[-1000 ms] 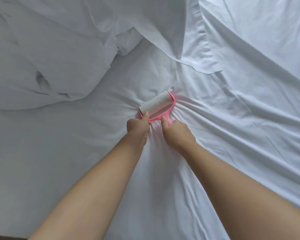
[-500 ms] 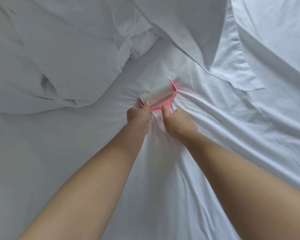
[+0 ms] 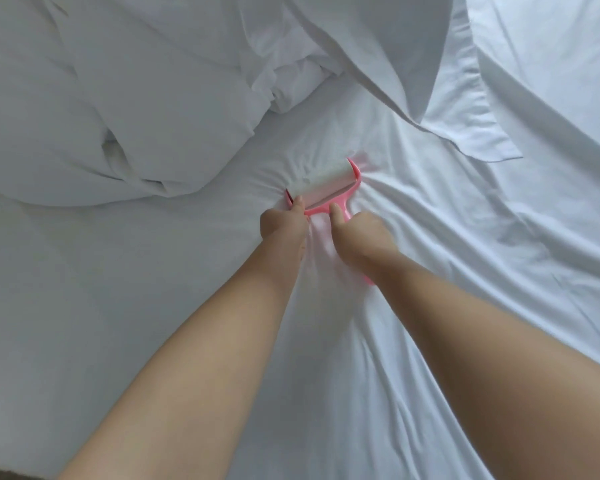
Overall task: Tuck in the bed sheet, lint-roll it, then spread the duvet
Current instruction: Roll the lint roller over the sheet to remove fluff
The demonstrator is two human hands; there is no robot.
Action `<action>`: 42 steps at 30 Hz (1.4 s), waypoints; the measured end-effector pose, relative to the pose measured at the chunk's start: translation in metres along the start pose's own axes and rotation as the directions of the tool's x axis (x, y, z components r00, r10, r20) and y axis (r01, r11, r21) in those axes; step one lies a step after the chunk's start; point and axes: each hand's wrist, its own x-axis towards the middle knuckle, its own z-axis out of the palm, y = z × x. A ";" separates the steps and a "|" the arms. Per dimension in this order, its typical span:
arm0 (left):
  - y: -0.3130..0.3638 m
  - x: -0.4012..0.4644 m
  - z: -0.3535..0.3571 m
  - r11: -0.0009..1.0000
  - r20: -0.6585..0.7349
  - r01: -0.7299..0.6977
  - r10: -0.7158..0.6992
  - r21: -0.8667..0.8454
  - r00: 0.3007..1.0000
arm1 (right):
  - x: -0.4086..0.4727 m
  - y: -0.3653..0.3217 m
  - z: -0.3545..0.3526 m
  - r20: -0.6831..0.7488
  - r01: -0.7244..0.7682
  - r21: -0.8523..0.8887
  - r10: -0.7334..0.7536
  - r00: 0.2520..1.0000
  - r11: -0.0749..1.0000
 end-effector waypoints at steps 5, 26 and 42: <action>-0.029 -0.035 0.002 1.000 0.000 0.004 -0.004 0.031 1.000 | -0.031 0.034 -0.004 0.044 -0.013 0.031 0.012 0.999 0.999; -0.186 -0.229 0.015 0.990 0.043 0.133 -0.135 0.050 0.990 | -0.190 0.219 -0.010 0.067 -0.040 -0.026 0.041 0.997 0.999; -0.187 -0.297 -0.004 0.996 0.124 0.071 -0.063 -0.061 0.990 | -0.244 0.242 -0.043 -0.063 0.109 -0.088 -0.115 0.991 0.990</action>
